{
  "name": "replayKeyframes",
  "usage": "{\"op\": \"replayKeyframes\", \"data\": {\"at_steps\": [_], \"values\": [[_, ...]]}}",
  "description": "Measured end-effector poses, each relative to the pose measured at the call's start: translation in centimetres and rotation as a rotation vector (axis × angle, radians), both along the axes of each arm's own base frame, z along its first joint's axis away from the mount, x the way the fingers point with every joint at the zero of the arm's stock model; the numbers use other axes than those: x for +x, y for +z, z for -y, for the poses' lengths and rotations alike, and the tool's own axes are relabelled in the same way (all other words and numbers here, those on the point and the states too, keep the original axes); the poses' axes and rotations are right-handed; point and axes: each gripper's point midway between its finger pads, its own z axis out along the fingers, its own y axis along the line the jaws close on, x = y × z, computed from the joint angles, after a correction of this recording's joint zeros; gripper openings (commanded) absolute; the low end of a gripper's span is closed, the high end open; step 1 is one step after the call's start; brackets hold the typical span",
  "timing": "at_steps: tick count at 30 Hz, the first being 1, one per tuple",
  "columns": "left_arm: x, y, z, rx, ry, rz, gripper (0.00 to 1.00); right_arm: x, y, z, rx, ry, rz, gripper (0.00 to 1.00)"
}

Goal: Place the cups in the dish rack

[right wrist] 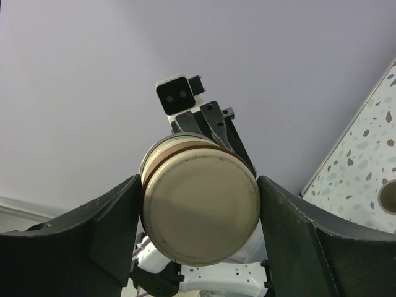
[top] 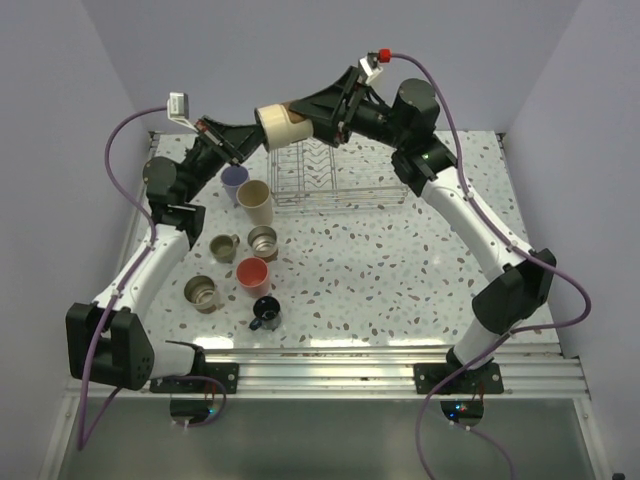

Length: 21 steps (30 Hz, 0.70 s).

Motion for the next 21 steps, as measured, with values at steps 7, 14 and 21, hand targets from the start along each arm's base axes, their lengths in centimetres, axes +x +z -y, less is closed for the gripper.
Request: {"op": "replayKeyframes", "data": {"at_steps": [7,14,21], "values": [[1.8,-2.6,0.2,0.122,0.06,-0.08,0.67,0.9,-1.9,-0.9,-0.026,-0.001,-0.056,0.0],[3.9,-6.4,-2.5,0.374,0.278,-0.256,0.99,4.5,-3.5,-0.3,-0.111,-0.078,-0.068,0.0],[1.8,-9.7,-6.7,0.618,0.462,-0.364,1.0,12.0,-6.5,5.3,-0.275,-0.28,-0.041,0.0]]}}
